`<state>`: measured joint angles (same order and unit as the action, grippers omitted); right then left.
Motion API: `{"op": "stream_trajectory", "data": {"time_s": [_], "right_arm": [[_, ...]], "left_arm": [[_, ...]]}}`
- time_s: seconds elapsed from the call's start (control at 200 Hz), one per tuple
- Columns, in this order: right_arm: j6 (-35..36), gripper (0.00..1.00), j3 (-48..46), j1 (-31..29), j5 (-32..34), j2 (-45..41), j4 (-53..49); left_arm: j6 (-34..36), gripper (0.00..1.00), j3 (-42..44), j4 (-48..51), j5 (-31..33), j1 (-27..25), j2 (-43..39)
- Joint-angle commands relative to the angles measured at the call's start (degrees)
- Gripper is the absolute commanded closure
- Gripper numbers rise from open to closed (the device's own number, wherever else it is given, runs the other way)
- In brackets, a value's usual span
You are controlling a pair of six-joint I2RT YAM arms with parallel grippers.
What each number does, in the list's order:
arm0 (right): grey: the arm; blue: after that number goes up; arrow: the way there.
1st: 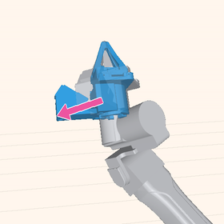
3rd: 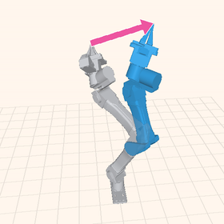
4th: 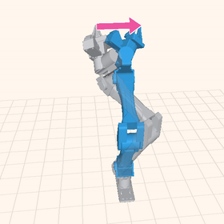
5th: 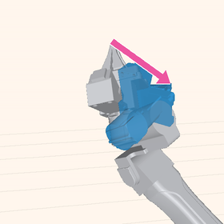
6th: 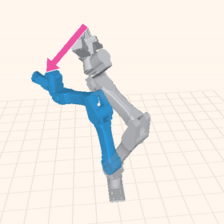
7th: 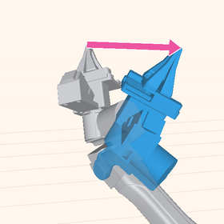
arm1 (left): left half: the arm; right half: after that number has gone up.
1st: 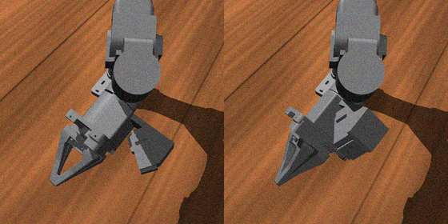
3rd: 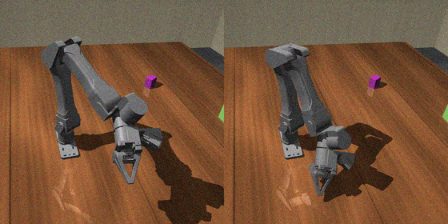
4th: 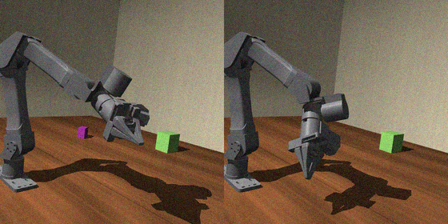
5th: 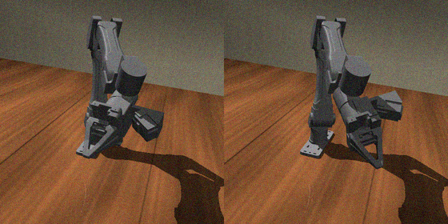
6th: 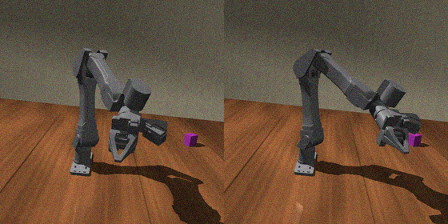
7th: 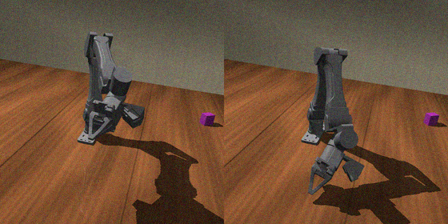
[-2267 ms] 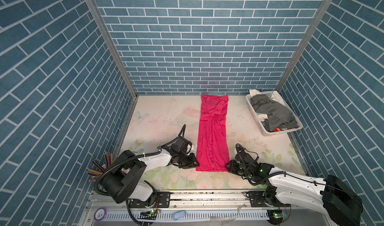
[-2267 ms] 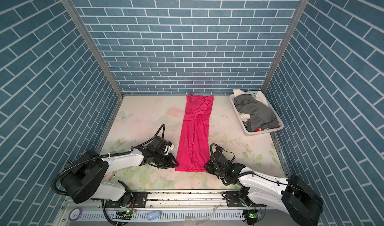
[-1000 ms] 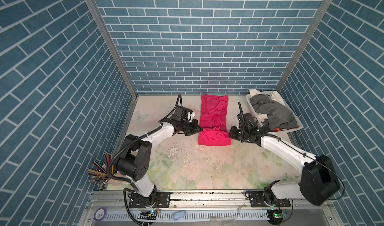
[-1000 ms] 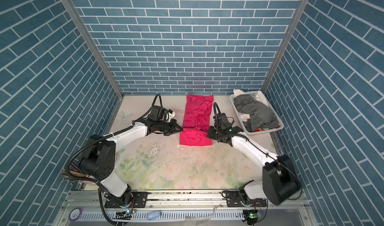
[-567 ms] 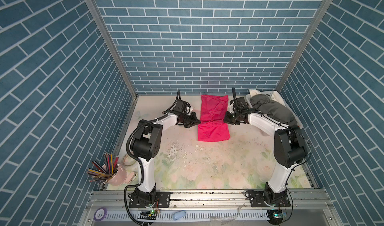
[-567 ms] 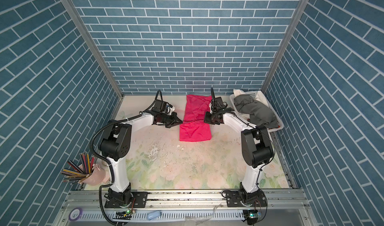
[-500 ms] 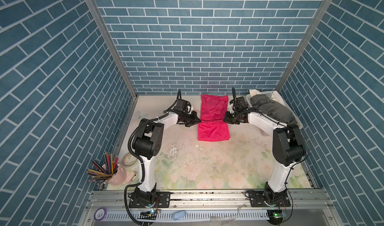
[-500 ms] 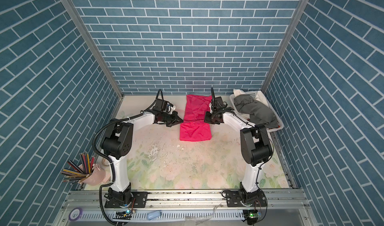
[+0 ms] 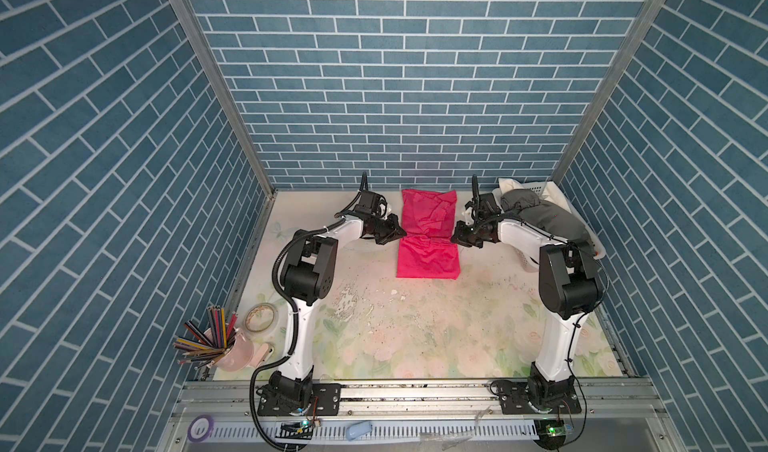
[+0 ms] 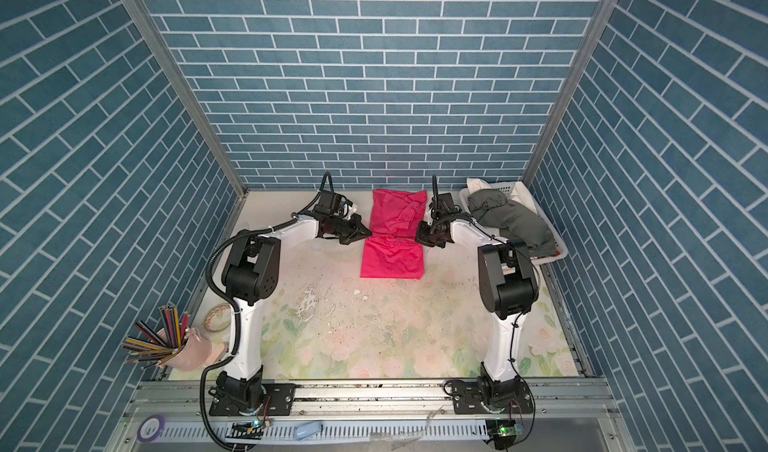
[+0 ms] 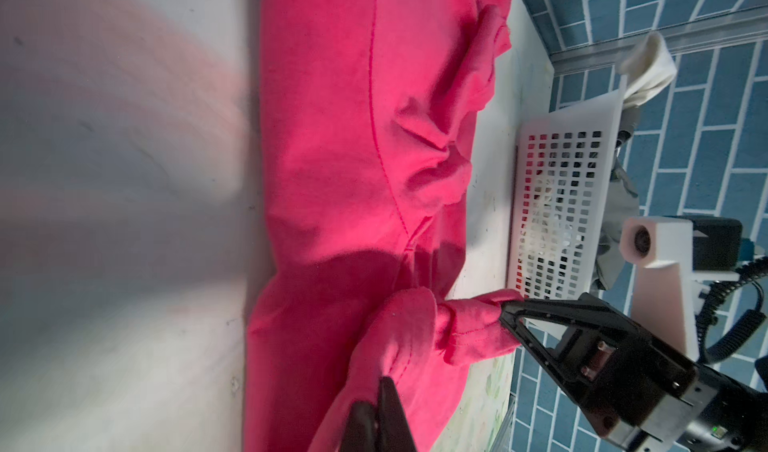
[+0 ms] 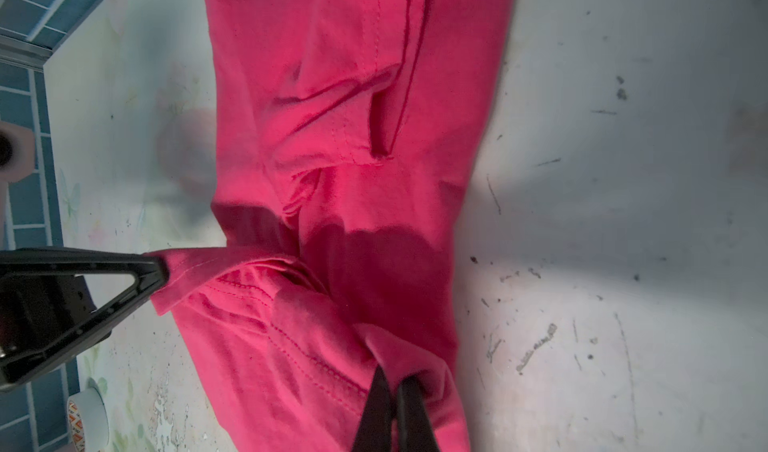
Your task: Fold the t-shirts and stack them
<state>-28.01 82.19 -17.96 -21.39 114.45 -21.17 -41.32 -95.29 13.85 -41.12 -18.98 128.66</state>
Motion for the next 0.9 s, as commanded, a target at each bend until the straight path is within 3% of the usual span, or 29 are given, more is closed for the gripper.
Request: {"op": "stream_trajectory", "data": {"time_s": [0.0,0.07,0.16,0.28,0.31,0.385,0.47,0.525,0.7,0.78,0.895], "right_arm": [[1.8,1.0,2.8,0.4,-2.5,2.2,0.9],[1.7,0.99,3.5,0.4,-2.8,3.0,1.2],[1.6,0.81,4.4,0.6,-3.0,3.5,0.7],[1.1,0.53,3.8,1.0,-3.2,1.2,0.6],[0.9,0.46,3.3,1.0,-3.1,-0.3,0.8],[-0.1,0.29,0.8,1.0,-3.8,-4.5,1.8],[-3.1,0.16,-6.3,0.3,-6.2,-9.5,6.7],[-6.7,0.13,-11.9,-0.6,-8.8,-12.1,11.9],[-15.3,0.12,-19.4,-5.0,-11.3,-13.2,24.5],[-17.8,0.11,-19.2,-6.2,-12.7,-10.1,29.1],[-18.3,0.1,-15.4,-6.6,-12.9,-4.6,29.6]], "left_arm": [[1.1,1.0,-3.6,2.3,1.1,0.5,2.0],[1.3,1.0,-5.9,3.6,1.2,0.4,3.8],[1.1,1.0,-8.0,4.5,0.2,0.5,5.8],[0.3,0.42,-9.5,5.7,-2.4,0.5,4.7],[1.0,0.32,-10.3,7.3,-1.9,0.6,3.7],[5.4,0.18,-14.7,16.6,1.4,0.7,1.9],[10.9,0.15,-17.7,26.9,8.5,1.1,-0.6],[11.2,0.15,-13.1,25.7,10.6,1.1,-4.7],[-2.0,0.15,11.6,-0.6,-4.3,1.5,-17.3],[-4.9,0.15,16.8,-7.3,-5.5,2.1,-20.2],[-5.7,0.15,19.4,-9.2,-7.0,2.3,-21.9]]}}
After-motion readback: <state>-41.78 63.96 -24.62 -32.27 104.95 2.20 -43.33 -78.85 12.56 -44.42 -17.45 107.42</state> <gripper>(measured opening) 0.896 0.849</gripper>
